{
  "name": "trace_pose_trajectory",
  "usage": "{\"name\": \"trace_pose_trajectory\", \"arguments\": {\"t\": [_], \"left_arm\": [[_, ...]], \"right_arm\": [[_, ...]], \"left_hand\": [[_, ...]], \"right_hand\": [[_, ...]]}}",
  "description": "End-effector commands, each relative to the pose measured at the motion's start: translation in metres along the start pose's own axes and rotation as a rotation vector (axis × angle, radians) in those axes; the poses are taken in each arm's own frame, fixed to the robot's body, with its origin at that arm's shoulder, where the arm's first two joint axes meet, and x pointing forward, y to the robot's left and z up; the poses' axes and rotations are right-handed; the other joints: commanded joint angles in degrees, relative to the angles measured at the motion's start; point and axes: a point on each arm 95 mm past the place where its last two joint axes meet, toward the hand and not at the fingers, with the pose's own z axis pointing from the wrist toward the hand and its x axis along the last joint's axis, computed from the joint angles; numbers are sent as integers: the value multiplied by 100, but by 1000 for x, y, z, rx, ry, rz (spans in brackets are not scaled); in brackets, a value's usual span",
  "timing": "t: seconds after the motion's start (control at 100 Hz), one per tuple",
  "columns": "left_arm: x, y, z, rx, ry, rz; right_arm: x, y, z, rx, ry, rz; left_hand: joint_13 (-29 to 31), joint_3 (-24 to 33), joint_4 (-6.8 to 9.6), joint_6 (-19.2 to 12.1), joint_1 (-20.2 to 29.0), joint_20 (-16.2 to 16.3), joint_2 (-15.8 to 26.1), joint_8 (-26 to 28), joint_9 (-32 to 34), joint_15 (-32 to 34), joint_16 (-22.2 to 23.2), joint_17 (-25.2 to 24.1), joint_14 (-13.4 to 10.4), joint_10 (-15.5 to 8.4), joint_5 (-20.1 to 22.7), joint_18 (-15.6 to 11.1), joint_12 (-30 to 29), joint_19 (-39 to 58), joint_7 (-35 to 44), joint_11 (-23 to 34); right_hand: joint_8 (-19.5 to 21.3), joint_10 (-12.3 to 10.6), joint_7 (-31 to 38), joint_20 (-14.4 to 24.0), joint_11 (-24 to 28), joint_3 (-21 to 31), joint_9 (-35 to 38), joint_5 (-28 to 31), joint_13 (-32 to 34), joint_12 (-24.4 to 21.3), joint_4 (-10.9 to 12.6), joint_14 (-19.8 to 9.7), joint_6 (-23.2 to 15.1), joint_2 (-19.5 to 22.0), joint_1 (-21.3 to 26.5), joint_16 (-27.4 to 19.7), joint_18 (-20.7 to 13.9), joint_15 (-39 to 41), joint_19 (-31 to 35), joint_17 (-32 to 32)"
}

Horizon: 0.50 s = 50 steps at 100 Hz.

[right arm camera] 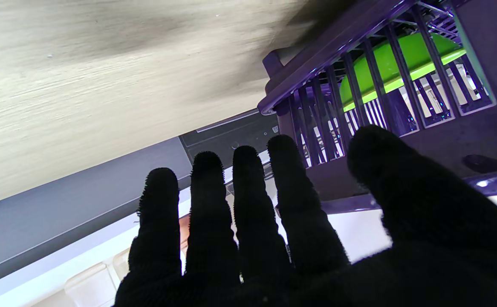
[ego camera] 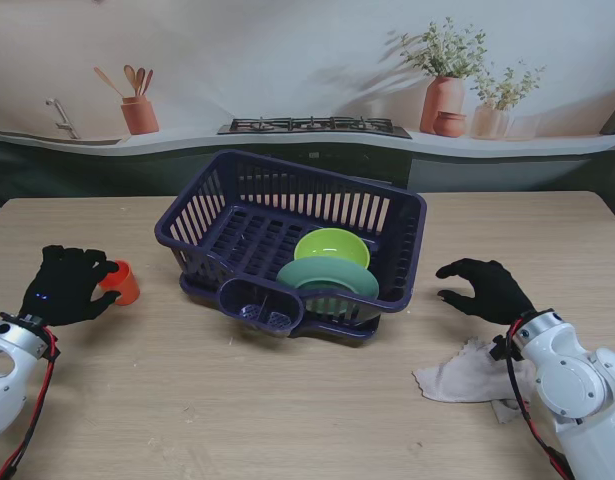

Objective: Clear dishes and wipe the table

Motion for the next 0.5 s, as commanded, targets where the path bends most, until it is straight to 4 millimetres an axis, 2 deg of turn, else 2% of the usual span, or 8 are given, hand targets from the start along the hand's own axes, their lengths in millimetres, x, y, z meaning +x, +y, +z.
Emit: {"name": "trace_pose_trajectory", "arguments": {"t": [0.0,0.49], "left_arm": [[1,9,-2,-30,-4,-10],[3,29,-5,-58,-33,-12]], "right_arm": [[2,-3,-1,20,3,-3],[4,-5,0,30,4,-4]], "left_hand": [[37,230,101,90,-38,-136,-130,28,84,-52,32,-150,106,198,150,108,93,-195,-7,-38],[54,422,67,87,-201,-208,-244,-67,56,-362,-154,-149,-28,162,126,168,26,-417,-200,-170]], "right_hand": [[-12,-98,22,90,14,-52,-103,7,-120,60,112,-120,7,63,-187,-35,-185,-84,-106,-96],[-15,-101,29,95,12,-47,-110,5,-124,59,112,-129,5,56,-194,-34,-181,-85,-114,-107]]}}
